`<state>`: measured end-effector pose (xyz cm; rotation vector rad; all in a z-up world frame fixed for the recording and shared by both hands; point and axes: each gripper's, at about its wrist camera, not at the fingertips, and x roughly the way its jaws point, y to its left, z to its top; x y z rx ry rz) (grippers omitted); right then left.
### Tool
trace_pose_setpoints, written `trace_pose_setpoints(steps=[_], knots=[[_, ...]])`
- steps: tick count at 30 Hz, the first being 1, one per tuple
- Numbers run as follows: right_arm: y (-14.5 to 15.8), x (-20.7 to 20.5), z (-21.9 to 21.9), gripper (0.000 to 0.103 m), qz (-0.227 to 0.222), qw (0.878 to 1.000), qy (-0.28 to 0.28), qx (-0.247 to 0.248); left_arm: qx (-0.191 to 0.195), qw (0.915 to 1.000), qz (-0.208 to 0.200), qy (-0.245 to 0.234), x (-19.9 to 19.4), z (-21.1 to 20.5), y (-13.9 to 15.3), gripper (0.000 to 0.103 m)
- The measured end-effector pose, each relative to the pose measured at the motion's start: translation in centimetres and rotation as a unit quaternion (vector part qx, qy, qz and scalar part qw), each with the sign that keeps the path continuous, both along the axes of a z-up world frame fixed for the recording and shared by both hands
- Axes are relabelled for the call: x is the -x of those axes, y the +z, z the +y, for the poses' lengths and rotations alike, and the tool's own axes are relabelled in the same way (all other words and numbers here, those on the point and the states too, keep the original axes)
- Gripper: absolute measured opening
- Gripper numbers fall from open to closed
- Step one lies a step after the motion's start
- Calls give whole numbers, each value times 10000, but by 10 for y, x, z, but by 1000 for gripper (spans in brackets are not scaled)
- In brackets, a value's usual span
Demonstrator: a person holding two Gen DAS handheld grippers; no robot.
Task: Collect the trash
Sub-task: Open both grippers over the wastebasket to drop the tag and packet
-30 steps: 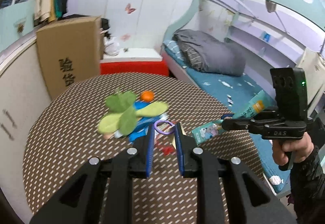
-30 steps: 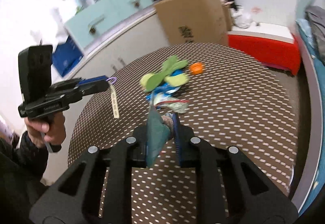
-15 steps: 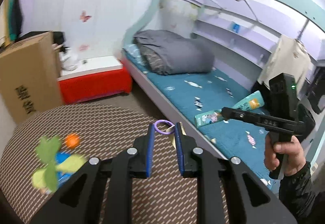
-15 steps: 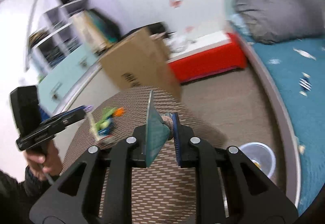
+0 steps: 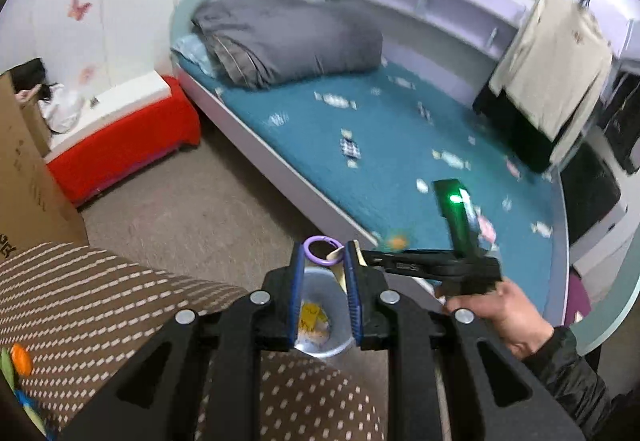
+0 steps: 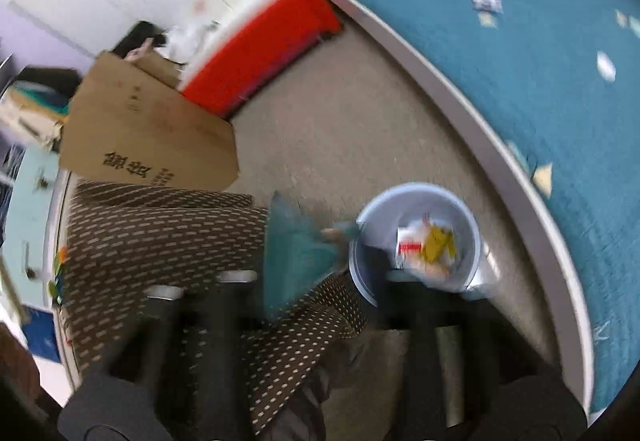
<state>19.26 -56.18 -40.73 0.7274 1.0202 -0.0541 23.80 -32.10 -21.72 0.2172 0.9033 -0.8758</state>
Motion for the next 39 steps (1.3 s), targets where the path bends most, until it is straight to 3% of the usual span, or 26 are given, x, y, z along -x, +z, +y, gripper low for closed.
trace_pose_setpoints(steps=[5, 10, 16, 18, 19, 20, 23, 31, 39], knots=[[-6, 15, -22, 77, -207, 9984, -445, -289, -547, 9981, 199, -206, -17, -45, -34, 19], [22, 37, -35, 81, -577, 9957, -702, -190, -1148, 9918, 334, -446, -27, -85, -66, 19], [54, 55, -39, 88, -882, 9928, -808, 24, -1563, 9845, 491, -627, -34, -120, -92, 22], [63, 59, -38, 92, -951, 9920, -827, 86, -1720, 9818, 578, -566, -40, -128, -100, 58], [67, 61, -37, 94, -990, 9915, -840, 104, -1779, 9820, 500, -390, -44, -128, -100, 89], [69, 64, -36, 96, -1008, 9912, -851, 118, -1779, 9827, 433, -281, -47, -128, -99, 93], [80, 69, -29, 97, -1059, 9901, -889, 220, -1656, 9847, 514, -193, -49, -120, -91, 93], [105, 80, -1, 97, -1134, 9876, -983, 459, -1204, 9925, -41, 206, -28, -75, -40, 93], [153, 88, 46, 97, -1446, 9849, -638, 712, -602, 9953, -609, 442, 12, -29, 18, 95]])
